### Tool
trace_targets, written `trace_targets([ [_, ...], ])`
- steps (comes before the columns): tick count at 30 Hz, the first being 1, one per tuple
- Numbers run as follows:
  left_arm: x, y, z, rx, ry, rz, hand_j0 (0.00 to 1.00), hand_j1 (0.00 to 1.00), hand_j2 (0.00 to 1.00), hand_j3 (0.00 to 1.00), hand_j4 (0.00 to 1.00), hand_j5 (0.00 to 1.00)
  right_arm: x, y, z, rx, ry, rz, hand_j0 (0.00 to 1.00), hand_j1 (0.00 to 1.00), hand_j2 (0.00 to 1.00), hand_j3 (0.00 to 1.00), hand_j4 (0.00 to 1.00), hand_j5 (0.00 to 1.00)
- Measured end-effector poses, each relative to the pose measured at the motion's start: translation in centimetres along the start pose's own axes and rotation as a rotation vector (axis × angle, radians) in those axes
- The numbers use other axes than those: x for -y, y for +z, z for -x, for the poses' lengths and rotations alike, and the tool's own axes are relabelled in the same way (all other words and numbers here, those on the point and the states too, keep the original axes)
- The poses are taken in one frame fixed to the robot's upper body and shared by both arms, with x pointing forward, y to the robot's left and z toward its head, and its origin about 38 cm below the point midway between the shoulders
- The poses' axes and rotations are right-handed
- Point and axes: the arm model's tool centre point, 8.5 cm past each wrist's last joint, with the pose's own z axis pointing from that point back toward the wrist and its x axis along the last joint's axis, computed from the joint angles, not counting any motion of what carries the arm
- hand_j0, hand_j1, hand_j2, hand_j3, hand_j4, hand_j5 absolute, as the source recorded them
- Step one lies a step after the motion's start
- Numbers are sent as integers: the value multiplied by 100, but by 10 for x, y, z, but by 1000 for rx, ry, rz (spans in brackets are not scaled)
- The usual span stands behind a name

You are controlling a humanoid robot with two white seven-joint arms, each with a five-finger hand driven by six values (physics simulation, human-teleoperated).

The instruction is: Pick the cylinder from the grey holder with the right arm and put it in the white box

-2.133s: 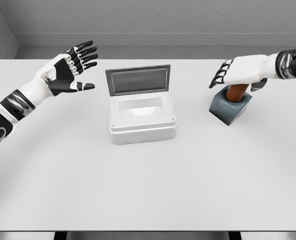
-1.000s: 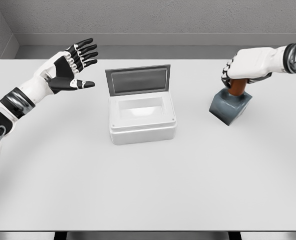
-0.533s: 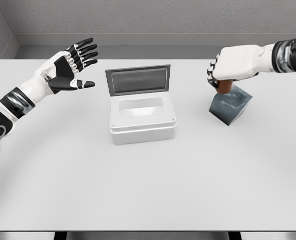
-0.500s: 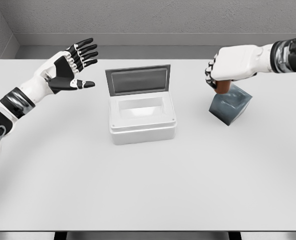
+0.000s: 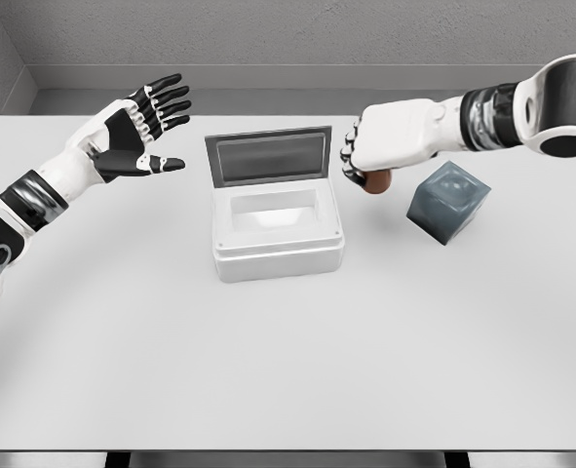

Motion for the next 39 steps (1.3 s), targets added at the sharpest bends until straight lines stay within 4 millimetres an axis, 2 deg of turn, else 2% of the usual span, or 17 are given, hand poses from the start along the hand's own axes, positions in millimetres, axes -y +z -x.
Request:
trace_targets([
  [11,1,0,-1,3,-1,2,100,100,100,100,100,100,23,-22,-13,54,33,47,43,43,43,43,43,43],
  [17,1,0,-1,3,-2,2,100,100,100,100,100,100,35,-25,-26,85,68,70,43,43,43,43,43,43],
  [20,1,0,-1,4,-2,2,100,100,100,100,100,100,34,-27,-29,95,67,73,43,43,43,43,43,43],
  [26,2,-1,-2,6,-3,7,100,100,100,100,100,100,37,-26,-25,85,71,74,43,43,43,43,43,43],
  [29,2,-1,-2,6,-3,7,100,100,100,100,100,100,43,-31,-27,95,75,85,43,43,43,43,43,43],
  [36,2,-1,-3,8,-4,8,100,100,100,100,100,100,43,-37,-24,94,60,85,45,45,45,45,45,45],
  [37,2,-1,-3,8,-4,8,100,100,100,100,100,100,43,-38,-23,93,57,84,49,49,49,49,49,49],
  [38,2,-1,-3,8,-4,8,100,100,100,100,100,100,42,-39,-23,94,56,84,64,64,64,64,64,64],
  [39,2,-1,-3,8,-4,8,100,100,100,100,100,100,43,-41,-24,97,55,85,90,90,90,90,90,90],
])
